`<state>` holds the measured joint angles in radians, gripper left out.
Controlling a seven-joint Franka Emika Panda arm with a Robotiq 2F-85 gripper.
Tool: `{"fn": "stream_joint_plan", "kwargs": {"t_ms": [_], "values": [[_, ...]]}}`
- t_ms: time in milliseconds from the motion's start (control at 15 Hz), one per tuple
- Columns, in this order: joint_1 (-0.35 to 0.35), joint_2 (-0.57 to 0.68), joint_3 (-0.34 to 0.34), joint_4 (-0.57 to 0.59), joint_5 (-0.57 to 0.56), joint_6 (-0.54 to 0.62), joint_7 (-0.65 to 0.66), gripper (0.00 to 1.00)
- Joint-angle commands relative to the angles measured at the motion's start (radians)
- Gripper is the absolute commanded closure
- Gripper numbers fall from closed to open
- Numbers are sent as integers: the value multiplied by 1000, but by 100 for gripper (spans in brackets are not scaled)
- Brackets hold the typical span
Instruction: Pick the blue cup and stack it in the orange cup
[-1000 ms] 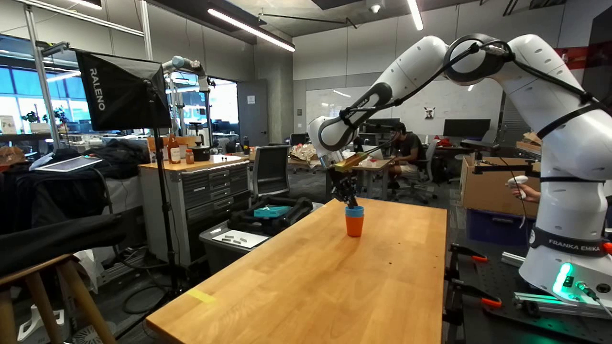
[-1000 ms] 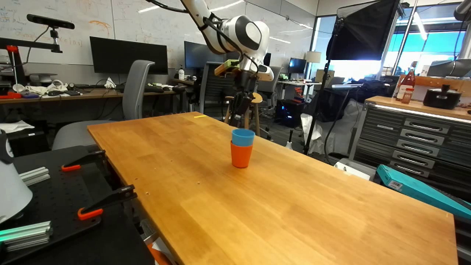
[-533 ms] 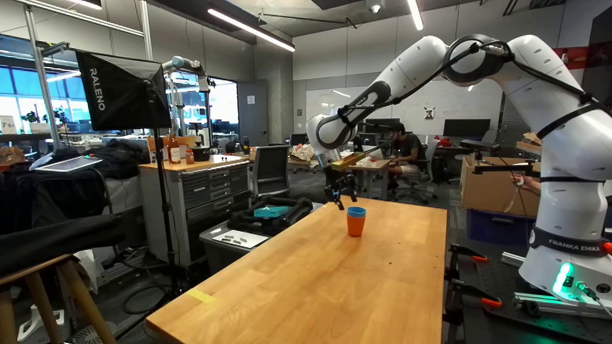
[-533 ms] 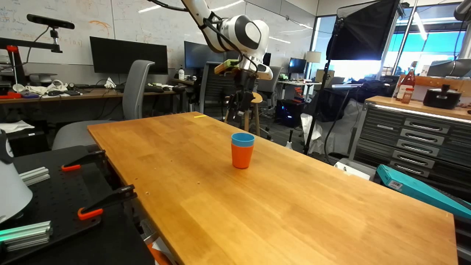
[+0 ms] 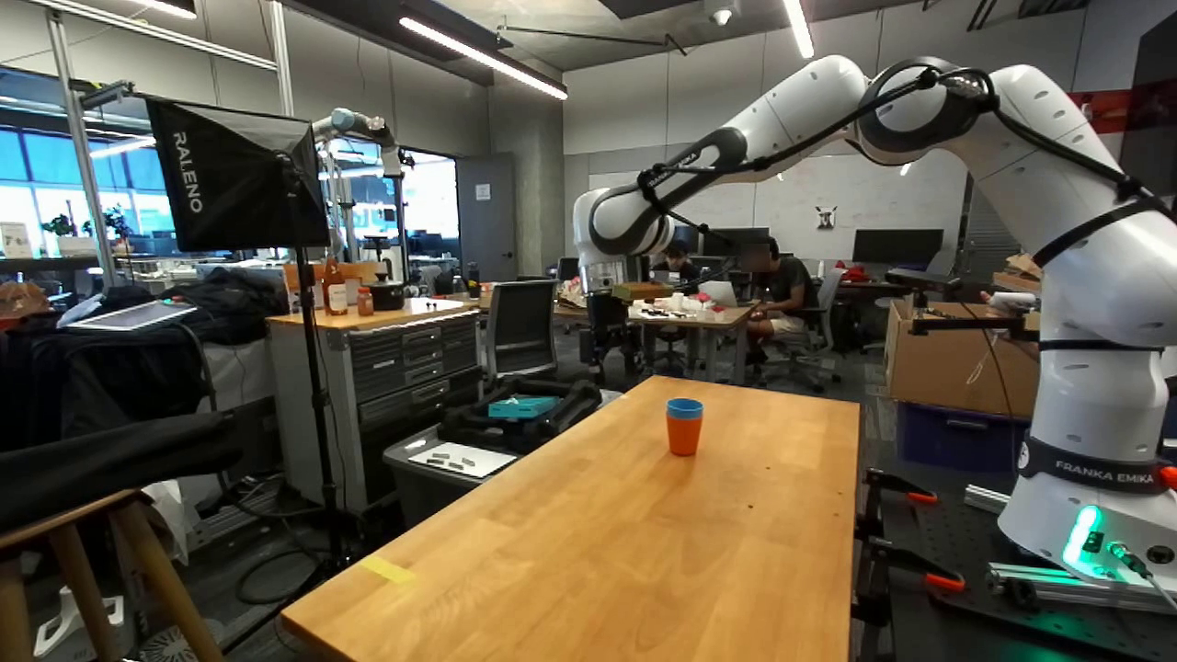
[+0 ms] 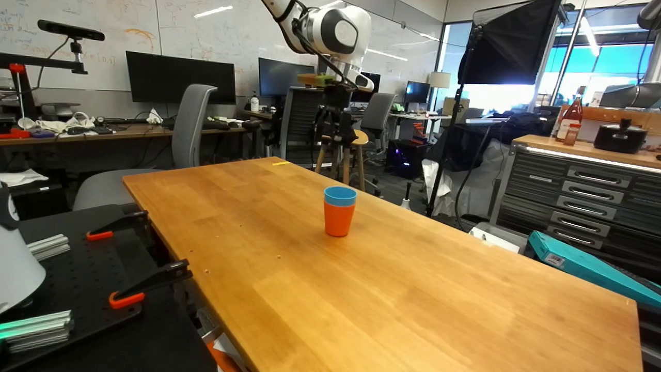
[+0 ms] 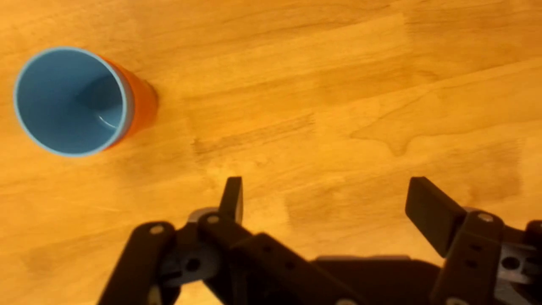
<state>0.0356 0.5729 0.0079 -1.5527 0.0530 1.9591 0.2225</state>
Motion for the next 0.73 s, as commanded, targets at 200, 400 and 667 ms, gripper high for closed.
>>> {"fn": "stream_joint_plan", "kwargs": {"t_ms": [200, 400, 667], "values": [[-26, 10, 31, 126, 32, -30, -204, 0], [-35, 15, 26, 167, 27, -45, -251, 0], [-26, 1, 13, 134, 12, -19, -215, 0]]}}
